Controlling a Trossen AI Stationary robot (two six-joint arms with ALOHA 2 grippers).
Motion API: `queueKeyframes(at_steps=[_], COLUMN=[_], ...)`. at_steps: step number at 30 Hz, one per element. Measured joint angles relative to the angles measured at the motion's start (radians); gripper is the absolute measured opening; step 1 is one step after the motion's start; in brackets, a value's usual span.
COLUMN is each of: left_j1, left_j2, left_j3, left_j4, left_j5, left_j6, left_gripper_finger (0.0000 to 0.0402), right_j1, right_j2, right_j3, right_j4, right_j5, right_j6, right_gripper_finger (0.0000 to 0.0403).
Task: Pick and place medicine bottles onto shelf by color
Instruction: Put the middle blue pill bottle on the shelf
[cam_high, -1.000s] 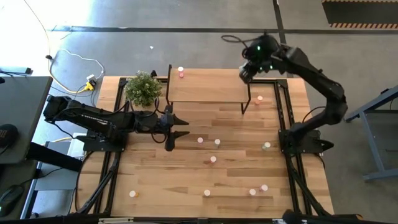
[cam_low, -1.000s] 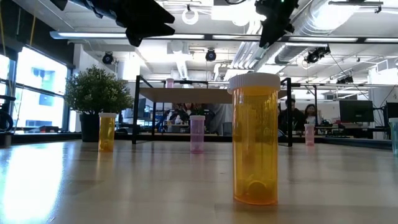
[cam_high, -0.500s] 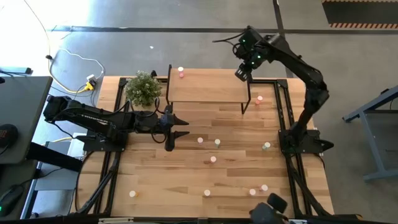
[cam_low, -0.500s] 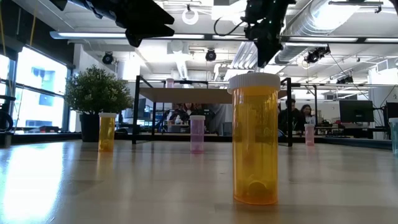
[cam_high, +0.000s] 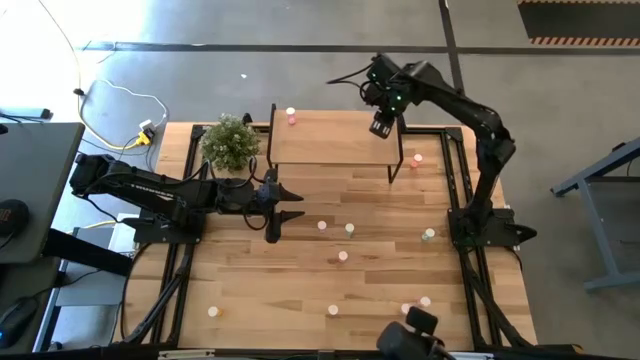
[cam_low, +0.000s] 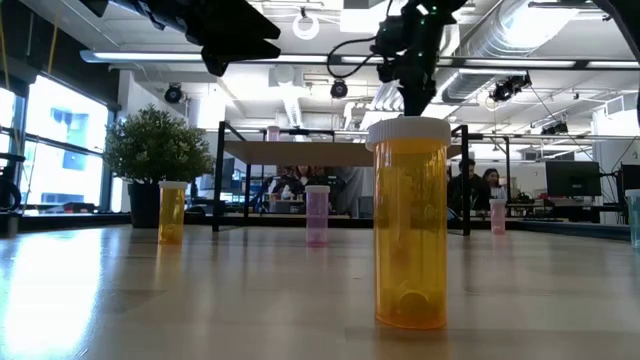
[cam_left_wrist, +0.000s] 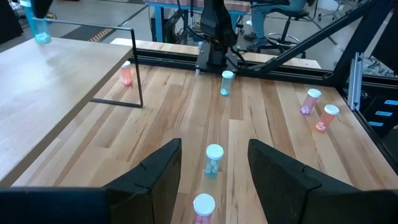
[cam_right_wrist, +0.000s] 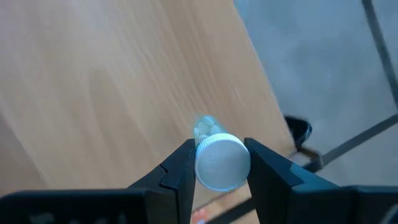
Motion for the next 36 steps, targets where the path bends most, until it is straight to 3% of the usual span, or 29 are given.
queueKeyframes(at_steps=[36], left_j1=[0.0], left_j2=[0.0], left_j3=[0.0], left_j4=[0.0], left_j5=[0.0], left_j6=[-0.001], left_gripper_finger=[0.0175], right_j1=[-0.005], right_j2=[0.043], right_j3=[-0.006], right_j4=[0.003], right_j5=[0.026], right_j6=[-0.034], right_gripper_finger=[0.0113])
